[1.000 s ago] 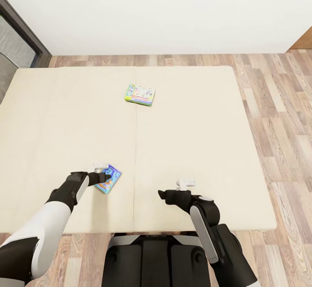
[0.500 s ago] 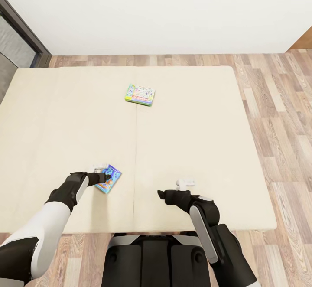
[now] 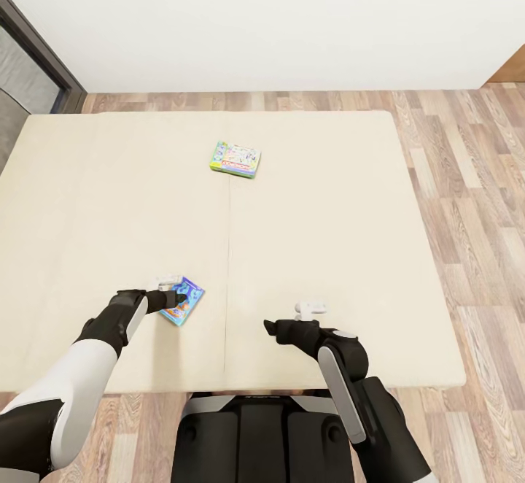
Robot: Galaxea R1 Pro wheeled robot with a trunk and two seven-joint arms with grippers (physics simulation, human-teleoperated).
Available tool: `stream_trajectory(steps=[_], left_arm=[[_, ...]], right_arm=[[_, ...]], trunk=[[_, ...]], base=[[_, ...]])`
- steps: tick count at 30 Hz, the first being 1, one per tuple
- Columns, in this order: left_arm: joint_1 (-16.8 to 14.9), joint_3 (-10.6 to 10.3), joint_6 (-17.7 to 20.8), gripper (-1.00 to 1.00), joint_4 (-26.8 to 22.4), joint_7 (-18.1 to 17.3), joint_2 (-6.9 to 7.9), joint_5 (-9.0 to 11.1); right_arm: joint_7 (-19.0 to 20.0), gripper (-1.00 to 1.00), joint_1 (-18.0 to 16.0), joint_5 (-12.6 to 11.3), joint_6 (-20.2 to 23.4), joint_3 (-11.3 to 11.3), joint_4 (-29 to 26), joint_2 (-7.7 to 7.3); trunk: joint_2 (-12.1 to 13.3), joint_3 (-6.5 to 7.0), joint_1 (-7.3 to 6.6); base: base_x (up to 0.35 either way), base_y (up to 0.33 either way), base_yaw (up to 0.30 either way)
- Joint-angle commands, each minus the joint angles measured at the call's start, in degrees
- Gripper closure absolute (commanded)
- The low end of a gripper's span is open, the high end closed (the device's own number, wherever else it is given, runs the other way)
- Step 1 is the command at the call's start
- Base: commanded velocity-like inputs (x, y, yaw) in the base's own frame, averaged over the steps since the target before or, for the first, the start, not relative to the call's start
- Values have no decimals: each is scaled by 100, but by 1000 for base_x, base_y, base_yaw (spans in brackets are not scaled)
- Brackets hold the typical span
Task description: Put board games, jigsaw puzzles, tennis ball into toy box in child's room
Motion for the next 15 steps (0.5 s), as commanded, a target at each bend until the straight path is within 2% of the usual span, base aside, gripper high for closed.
stream_trajectory(steps=[1, 15], left_arm=[[3, 44, 31, -100, 236, -69, -32, 19], [4, 51, 31, -100, 236, -78, -24, 19]], right_arm=[[-60, -100, -5, -59, 21, 5, -6, 0], [-53, -100, -4, -59, 27, 5, -8, 8]], trunk=[[-5, -7, 7], [-5, -7, 7]], base=[[0, 0, 0], [0, 0, 0]])
